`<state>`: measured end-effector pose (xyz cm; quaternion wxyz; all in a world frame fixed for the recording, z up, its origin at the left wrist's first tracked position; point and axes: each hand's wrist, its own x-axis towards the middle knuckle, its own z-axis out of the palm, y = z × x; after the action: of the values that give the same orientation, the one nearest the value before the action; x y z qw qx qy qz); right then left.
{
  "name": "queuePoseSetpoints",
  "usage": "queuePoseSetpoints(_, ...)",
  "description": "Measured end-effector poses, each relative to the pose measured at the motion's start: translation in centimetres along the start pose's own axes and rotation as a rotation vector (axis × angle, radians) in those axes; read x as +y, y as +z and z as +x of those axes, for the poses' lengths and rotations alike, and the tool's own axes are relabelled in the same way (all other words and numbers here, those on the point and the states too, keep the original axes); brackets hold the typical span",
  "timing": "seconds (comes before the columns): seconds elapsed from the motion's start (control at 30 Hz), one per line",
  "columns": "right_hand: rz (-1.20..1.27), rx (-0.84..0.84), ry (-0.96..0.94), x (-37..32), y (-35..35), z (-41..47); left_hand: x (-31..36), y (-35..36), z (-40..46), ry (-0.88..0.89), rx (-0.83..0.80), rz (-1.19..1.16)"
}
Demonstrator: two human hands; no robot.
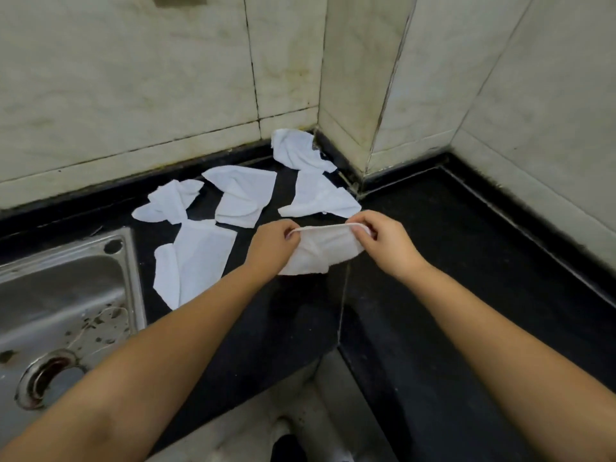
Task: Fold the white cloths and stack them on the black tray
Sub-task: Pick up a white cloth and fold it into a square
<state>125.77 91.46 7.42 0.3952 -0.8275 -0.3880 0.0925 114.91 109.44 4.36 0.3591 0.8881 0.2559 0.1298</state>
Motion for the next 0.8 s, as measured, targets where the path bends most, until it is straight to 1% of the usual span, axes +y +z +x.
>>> queuePoseSetpoints(0.13, 0.017, 0.17, 0.043, 1.0, -7.1, -0.7, 4.5, 0.2, 2.1, 0.109, -0.078, 0.026)
queuePoseSetpoints(0.23, 0.069, 0.401, 0.12, 2.2, -11.9, -1.1, 8.7, 0.3, 3.4, 0.177, -0.054, 0.05)
queuePoseSetpoints(0.33, 0.194, 0.579, 0.195, 2.9, -15.9, -2.9, 12.6, 0.6, 3.9, 0.222, 0.013, -0.056)
queuePoseSetpoints(0.37, 0.217, 0.609, 0.201, 3.0, -16.9, -3.9, 13.6, 0.9, 3.7, 0.233, 0.015, -0.111)
queuePoseSetpoints(0.43, 0.26, 0.642, 0.212, 3.6, -18.1, -6.5, 15.0, 1.9, 2.8, 0.268, -0.037, -0.2)
queuePoseSetpoints(0.5, 0.302, 0.63, 0.25, 5.0, -18.4, -9.5, 15.4, 3.3, 1.1, 0.301, -0.139, -0.235)
queuePoseSetpoints(0.57, 0.27, 0.57, 0.308, 6.7, -17.8, -12.9, 14.3, 4.9, -0.8, 0.313, -0.24, -0.222)
queuePoseSetpoints(0.7, 0.197, 0.352, 0.435, 10.1, -14.5, -20.2, 10.1, 8.9, -5.3, 0.279, -0.454, -0.12)
queuePoseSetpoints(0.8, 0.191, 0.201, 0.571, 12.4, -11.3, -25.5, 7.0, 11.4, -8.8, 0.273, -0.668, 0.003)
